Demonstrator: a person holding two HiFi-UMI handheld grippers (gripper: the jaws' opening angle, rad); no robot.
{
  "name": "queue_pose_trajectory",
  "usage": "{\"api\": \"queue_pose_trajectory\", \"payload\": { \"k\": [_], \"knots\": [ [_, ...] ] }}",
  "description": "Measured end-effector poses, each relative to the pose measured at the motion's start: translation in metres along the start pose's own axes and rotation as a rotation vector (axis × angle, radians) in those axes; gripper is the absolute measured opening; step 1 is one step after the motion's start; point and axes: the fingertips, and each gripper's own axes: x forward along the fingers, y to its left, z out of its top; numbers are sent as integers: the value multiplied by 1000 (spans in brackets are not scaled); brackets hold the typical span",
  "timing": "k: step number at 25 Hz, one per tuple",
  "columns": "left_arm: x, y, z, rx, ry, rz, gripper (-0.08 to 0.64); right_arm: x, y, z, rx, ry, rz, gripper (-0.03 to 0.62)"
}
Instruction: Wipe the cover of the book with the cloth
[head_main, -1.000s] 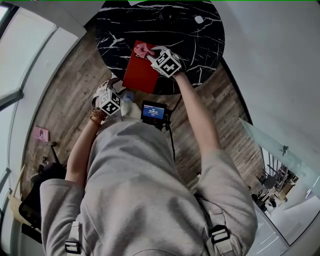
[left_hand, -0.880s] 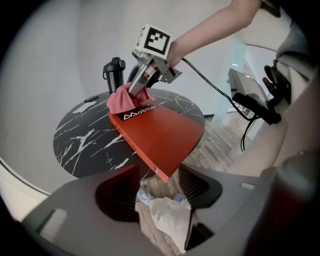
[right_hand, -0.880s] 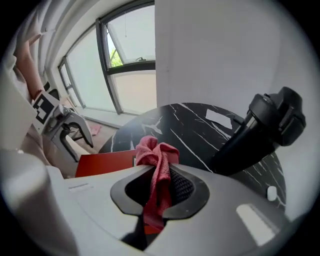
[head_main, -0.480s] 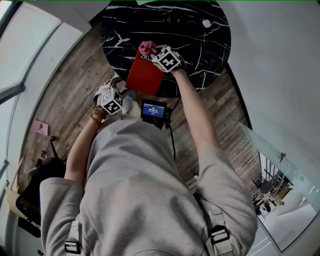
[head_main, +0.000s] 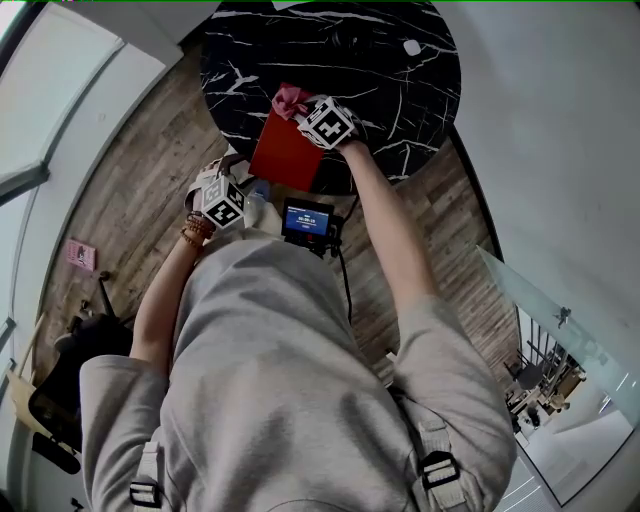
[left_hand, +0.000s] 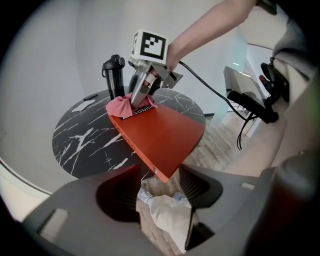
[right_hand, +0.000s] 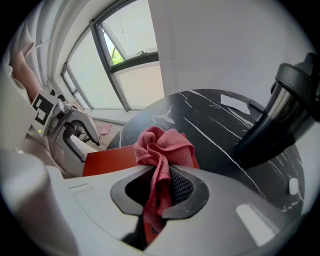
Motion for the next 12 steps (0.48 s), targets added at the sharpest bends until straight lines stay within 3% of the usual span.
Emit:
{"api": "queue_pose_trajectory", "payload": {
  "k": [12],
  "knots": [
    [-2,0,-2,-26,-8,32,227,1,26,-5,-14,9,26,61]
  ]
}}
